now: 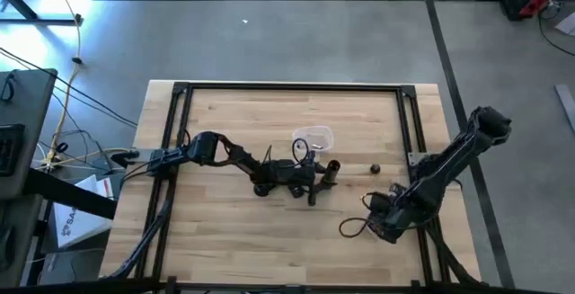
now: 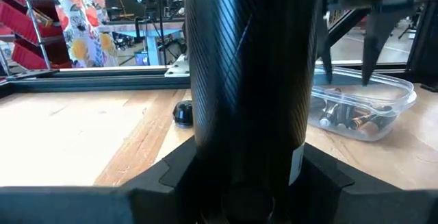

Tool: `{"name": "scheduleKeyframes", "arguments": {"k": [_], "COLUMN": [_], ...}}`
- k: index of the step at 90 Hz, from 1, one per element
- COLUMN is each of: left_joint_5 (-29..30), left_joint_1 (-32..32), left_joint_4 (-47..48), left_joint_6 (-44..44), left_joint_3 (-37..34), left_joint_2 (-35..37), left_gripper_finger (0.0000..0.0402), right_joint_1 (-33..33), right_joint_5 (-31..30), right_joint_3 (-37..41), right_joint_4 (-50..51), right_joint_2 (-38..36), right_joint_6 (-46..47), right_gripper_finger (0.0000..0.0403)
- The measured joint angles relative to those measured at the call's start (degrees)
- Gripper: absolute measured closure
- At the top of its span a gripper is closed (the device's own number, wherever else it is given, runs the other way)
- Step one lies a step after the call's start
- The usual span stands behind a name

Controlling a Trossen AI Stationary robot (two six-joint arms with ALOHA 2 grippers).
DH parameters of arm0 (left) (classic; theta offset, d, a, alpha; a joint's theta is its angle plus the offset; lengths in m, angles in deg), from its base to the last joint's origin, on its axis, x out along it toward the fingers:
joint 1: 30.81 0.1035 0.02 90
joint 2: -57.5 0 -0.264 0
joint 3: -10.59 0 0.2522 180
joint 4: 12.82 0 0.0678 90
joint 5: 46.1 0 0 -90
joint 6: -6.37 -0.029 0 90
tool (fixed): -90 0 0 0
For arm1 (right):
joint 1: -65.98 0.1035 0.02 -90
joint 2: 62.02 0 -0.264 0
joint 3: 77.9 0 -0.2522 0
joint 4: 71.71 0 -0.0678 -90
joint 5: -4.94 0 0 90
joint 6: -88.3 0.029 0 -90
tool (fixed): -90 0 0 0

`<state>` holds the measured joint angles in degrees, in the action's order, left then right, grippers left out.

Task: Insert battery
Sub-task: Insert the black battery into the flashlight

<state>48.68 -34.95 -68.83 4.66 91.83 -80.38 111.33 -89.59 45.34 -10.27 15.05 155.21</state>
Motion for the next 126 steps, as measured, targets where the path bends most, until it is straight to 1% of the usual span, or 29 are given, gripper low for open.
{"name": "scheduleKeyframes", "arguments": {"k": [13, 39, 72, 83, 110, 117, 126], "left_joint_5": [0.0, -0.03, -0.07, -0.09, -0.12, -0.12, -0.12], "left_joint_1": [0.0, 0.0, 0.0, 0.0, 0.0, 0.0, 0.0], "left_joint_4": [0.0, 0.02, 0.04, 0.04, 0.06, 0.06, 0.06], "left_joint_6": [0.02, 0.04, 0.04, 0.07, 0.07, 0.07, 0.09], "left_joint_3": [0.0, -0.01, 0.0, 0.0, -0.01, 0.0, -0.01], "left_joint_2": [0.0, 0.0, 0.0, 0.0, 0.0, 0.0, 0.0], "left_gripper_finger": [0.025, 0.025, 0.025, 0.025, 0.025, 0.025, 0.025], "right_joint_1": [-0.42, -0.68, -0.55, -0.25, 0.59, 0.6, 0.6], "right_joint_5": [-2.85, -2.92, -2.97, -3.75, -3.86, -3.97, -3.97], "right_joint_3": [0.01, 0.01, 0.1, 0.1, 0.37, 1.29, 2.0], "right_joint_4": [-2.65, -5.02, -5.45, -5.39, -4.43, -5.84, -6.0], "right_joint_2": [3.36, 7.19, 8.61, 8.56, 8.47, 8.27, 8.24], "right_joint_6": [-2.71, -4.57, -7.41, -7.56, -8.49, -8.48, -7.25], "right_gripper_finger": [0.0281, 0.0281, 0.0283, 0.0301, 0.0376, 0.0384, 0.0385]}}
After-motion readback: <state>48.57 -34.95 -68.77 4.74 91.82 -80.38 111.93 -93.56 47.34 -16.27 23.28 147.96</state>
